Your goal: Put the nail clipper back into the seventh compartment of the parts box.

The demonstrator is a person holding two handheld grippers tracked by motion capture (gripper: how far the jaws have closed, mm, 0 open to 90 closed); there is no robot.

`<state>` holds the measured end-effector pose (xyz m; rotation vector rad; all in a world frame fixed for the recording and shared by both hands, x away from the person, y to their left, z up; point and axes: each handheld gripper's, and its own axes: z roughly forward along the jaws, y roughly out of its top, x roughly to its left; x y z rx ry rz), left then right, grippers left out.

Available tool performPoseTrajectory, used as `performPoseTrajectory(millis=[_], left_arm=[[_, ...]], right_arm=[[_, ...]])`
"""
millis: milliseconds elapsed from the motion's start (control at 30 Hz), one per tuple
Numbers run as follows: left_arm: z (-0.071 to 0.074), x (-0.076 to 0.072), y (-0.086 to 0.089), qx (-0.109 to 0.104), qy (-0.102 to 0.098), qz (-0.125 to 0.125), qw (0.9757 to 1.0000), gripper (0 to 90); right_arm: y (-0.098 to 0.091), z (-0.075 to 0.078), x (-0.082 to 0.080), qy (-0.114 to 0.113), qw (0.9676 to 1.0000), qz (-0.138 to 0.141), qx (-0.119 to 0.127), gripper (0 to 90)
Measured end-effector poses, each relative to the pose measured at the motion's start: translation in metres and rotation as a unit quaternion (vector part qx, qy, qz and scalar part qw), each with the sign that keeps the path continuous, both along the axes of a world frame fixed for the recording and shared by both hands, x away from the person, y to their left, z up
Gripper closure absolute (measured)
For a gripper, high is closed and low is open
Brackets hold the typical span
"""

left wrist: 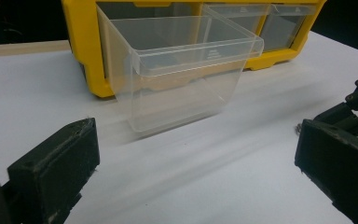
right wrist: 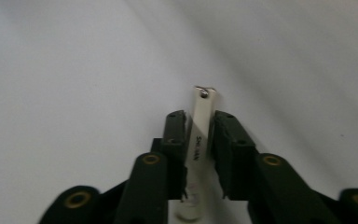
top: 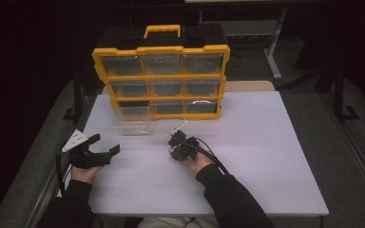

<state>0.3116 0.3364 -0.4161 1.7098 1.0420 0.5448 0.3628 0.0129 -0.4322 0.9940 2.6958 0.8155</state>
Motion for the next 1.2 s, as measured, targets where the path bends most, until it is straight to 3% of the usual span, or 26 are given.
performPoseTrajectory(millis=[133, 667, 1200], left_arm=[[0.0, 0.0, 0.0, 0.0, -0.001, -0.001, 1.0, 0.0], [0.0, 0.0, 0.0, -0.001, -0.001, -0.003, 1.0, 0.0], [0.0, 0.0, 0.0, -0.001, 0.001, -0.004, 1.0, 0.0]], right_arm=[[0.002, 0.0, -0.002, -0.01, 0.9999, 0.003, -0.008, 75.9], [0.0, 0.001, -0.001, -0.004, 1.0, -0.008, -0.003, 76.2], [-0.015, 0.022, 0.008, -0.013, 0.9981, -0.03, 0.053, 76.2]])
